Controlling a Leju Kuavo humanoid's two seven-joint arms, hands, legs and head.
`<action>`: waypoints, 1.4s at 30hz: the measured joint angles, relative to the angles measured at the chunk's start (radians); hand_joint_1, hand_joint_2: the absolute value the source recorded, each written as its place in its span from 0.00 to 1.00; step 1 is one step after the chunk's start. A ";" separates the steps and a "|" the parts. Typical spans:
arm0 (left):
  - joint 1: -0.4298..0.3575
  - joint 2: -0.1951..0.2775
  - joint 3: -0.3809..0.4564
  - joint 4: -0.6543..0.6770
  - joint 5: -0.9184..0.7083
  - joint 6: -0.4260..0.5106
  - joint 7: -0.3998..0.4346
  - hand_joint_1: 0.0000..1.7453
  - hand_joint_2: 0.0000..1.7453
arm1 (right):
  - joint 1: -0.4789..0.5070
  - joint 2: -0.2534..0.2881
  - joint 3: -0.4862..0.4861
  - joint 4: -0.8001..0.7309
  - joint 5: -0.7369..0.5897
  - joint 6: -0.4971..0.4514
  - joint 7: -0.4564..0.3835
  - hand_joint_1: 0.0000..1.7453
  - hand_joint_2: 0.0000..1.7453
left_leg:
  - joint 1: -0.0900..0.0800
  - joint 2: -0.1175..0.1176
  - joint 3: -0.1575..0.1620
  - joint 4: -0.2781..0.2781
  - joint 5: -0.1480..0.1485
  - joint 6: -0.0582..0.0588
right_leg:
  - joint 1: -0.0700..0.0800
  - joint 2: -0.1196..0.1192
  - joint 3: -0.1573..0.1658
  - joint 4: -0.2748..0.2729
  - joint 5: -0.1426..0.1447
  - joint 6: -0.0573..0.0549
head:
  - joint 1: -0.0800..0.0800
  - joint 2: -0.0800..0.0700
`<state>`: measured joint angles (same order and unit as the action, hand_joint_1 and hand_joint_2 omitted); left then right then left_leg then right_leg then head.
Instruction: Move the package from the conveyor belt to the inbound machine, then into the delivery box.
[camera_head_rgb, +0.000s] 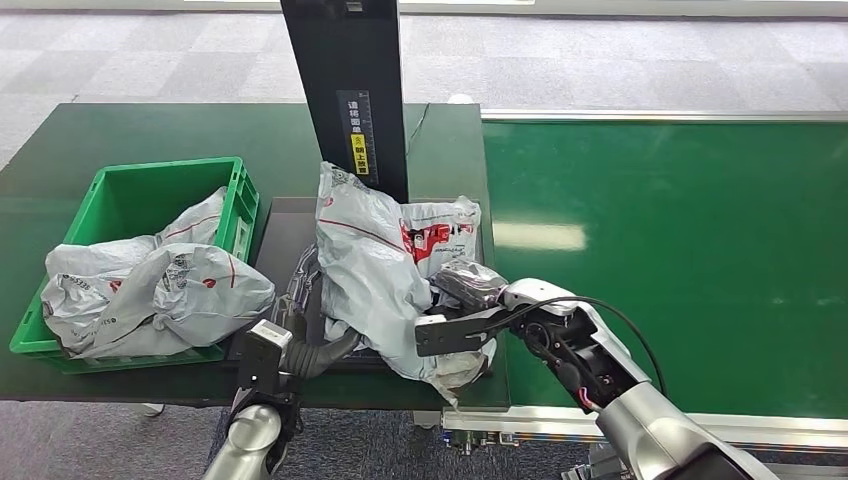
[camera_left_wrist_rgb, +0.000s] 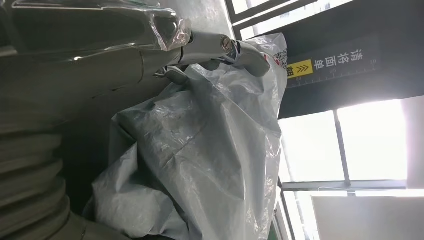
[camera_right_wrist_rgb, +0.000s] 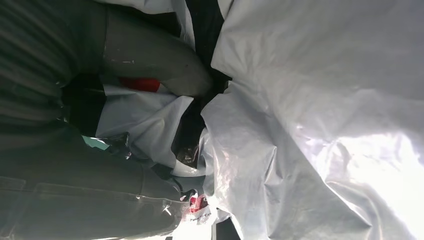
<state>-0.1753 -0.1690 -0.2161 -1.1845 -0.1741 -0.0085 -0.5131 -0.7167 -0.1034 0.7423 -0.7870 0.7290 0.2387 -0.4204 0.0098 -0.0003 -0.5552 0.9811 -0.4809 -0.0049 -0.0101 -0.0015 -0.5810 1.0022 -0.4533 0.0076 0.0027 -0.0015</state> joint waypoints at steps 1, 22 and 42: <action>0.000 0.000 0.000 0.000 0.000 0.000 0.000 0.00 1.00 | 0.000 -0.002 0.001 0.000 -0.001 0.000 0.000 0.96 1.00 | 0.000 0.000 0.000 0.000 0.000 0.000 | 0.000 0.000 0.000 0.000 0.000 0.000 | 0.000 0.000; -0.002 -0.017 0.009 -0.012 0.000 0.052 -0.050 0.00 1.00 | 0.156 0.035 -0.203 -0.201 -0.241 -0.341 -0.056 0.00 1.00 | 0.000 0.000 0.000 0.000 0.000 0.000 | 0.000 0.000 0.000 0.000 0.000 0.000 | 0.000 0.000; -0.017 -0.002 -0.058 -0.008 -0.396 0.314 0.038 0.00 1.00 | 0.485 0.153 -0.642 -0.507 -0.390 -0.504 -0.115 0.00 1.00 | 0.000 0.000 0.000 0.000 0.000 0.000 | 0.000 0.000 0.000 0.000 0.000 0.000 | 0.000 0.000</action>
<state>-0.1918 -0.1707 -0.2742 -1.1928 -0.5698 0.3051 -0.4750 -0.2321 0.0499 0.0999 -1.2943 0.3386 -0.2650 -0.5356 0.0099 -0.0006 -0.5553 0.9809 -0.4812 -0.0050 -0.0101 -0.0016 -0.5813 1.0021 -0.4536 0.0075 0.0027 -0.0015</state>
